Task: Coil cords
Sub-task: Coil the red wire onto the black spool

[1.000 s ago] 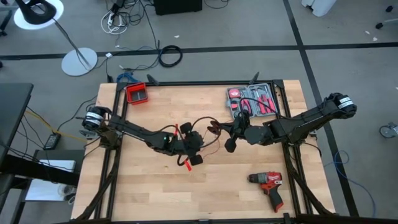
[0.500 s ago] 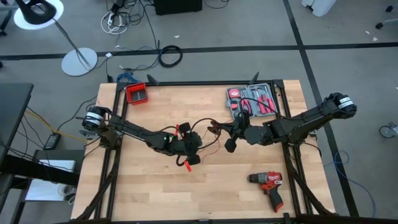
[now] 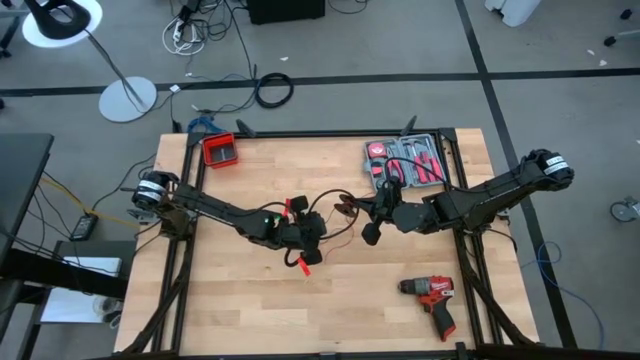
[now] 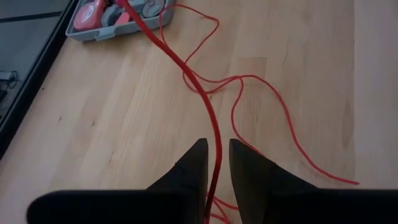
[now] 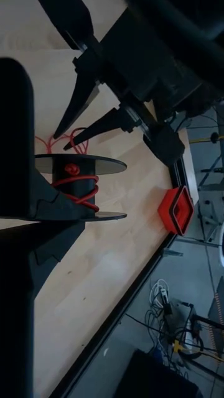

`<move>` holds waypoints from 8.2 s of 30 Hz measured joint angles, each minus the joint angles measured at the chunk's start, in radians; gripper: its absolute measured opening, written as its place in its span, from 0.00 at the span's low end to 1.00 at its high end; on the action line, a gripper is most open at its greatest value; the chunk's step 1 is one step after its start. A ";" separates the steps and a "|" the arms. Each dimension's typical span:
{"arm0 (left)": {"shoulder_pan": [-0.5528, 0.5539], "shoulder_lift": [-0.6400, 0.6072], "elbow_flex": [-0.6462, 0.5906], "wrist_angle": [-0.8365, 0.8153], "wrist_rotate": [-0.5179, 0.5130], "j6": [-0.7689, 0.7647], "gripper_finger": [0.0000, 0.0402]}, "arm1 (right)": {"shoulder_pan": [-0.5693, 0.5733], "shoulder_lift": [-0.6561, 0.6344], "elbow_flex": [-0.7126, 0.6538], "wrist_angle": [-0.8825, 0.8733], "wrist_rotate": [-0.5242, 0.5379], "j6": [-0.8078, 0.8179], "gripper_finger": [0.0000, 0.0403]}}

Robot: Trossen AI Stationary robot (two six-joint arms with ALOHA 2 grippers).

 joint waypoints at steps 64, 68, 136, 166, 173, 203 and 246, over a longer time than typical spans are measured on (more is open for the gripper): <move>-0.003 -0.040 -0.175 0.367 -0.093 -0.107 0.00 | -0.014 0.003 0.000 0.138 0.088 0.095 0.00; -0.004 -0.041 -0.175 0.390 -0.091 -0.121 0.00 | -0.026 0.003 0.000 0.164 0.083 0.079 0.00; 0.016 -0.013 -0.176 0.580 -0.060 -0.154 0.00 | -0.161 0.202 0.000 0.431 0.056 0.022 0.00; 0.062 -0.013 0.106 0.150 0.026 -0.021 0.00 | -0.167 0.258 0.000 0.434 -0.009 -0.123 0.00; 0.056 -0.015 0.190 -0.007 0.005 0.043 0.00 | -0.163 0.208 0.000 0.383 -0.051 -0.137 0.00; 0.048 -0.020 0.431 -0.537 -0.109 0.133 0.00 | -0.148 0.185 0.000 0.334 -0.161 -0.199 0.00; 0.020 -0.018 0.179 -0.540 0.089 -0.035 0.26 | -0.169 0.047 -0.001 0.064 -0.267 -0.229 0.00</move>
